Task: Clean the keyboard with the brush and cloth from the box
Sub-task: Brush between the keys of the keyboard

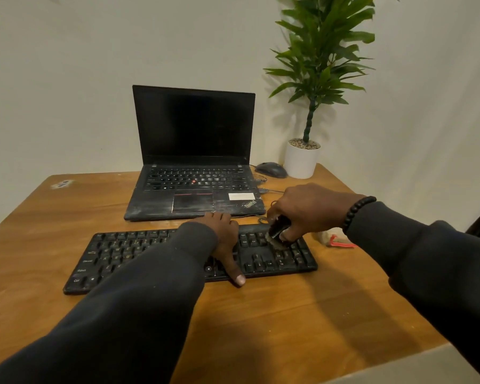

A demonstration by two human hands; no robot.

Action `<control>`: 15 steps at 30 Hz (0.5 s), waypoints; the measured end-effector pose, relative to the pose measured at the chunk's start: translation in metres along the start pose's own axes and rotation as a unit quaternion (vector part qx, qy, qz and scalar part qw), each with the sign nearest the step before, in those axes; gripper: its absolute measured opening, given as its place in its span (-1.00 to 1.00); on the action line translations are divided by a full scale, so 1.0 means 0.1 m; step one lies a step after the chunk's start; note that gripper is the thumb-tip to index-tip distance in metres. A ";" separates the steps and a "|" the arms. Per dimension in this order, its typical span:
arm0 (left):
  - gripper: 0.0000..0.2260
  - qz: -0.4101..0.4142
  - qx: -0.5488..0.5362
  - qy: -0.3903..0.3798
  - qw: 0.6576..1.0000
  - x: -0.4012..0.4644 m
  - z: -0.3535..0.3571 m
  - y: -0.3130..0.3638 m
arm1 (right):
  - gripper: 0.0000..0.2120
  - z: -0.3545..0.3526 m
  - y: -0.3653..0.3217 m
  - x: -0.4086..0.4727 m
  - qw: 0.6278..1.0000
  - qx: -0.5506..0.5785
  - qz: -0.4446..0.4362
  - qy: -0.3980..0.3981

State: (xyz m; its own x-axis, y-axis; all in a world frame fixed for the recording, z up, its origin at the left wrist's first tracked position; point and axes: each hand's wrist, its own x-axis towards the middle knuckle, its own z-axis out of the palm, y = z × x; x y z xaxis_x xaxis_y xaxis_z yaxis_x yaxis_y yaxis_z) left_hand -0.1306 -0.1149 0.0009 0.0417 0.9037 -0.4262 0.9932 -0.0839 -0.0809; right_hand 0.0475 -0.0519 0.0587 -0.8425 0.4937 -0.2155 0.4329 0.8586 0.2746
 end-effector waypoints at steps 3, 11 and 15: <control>0.17 0.024 -0.042 0.024 0.999 0.07 0.05 0.05 | -0.60 0.02 0.05 -0.09 1.000 0.016 -0.013 -0.009; 0.08 0.035 -0.076 0.033 0.996 0.14 0.08 0.11 | -0.66 0.10 -0.05 -0.04 0.986 0.083 -0.083 -0.118; 0.01 0.030 -0.065 0.008 0.997 0.13 -0.02 0.17 | -0.67 0.01 -0.01 0.15 0.980 0.073 -0.080 -0.165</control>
State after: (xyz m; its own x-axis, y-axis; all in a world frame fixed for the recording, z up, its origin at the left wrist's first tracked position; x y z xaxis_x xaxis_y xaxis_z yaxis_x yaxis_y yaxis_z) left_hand -0.1134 -0.1042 -0.0043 0.1018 0.9057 -0.4114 0.9946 -0.0838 0.0616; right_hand 0.0348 -0.0452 0.0546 -0.7640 0.3488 -0.5428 0.3656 0.9272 0.0812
